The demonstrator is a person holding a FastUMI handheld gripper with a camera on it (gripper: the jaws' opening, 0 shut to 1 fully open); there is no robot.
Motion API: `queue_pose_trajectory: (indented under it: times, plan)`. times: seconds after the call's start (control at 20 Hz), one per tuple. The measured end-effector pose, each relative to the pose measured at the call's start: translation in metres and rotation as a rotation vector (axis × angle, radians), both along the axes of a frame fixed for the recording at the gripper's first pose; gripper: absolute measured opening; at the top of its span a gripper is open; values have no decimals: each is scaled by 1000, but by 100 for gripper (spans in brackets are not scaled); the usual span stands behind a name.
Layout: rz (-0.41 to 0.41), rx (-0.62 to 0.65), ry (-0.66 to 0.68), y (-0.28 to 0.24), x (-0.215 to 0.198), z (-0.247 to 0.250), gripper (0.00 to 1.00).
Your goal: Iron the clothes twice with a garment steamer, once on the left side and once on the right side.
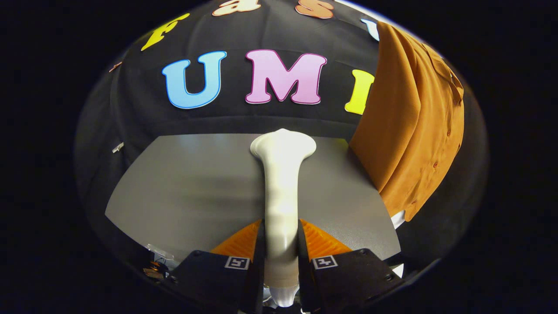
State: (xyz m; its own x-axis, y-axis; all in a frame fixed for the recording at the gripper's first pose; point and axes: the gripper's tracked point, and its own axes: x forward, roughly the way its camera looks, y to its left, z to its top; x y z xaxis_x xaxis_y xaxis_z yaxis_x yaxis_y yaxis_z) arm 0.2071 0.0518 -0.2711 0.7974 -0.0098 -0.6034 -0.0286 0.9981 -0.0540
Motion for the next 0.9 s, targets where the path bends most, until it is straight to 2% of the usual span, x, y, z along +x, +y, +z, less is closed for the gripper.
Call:
queue_pose_trajectory:
  times: [0.1, 0.4, 0.65, 0.9]
  plan:
    - [3, 28, -10, 0, -3, 5, 31]
    - [4, 76, -105, -8, -31, 52, 31]
    - [4, 115, -276, -28, -66, 116, 31]
    - [5, 90, -468, -65, -98, 182, 31]
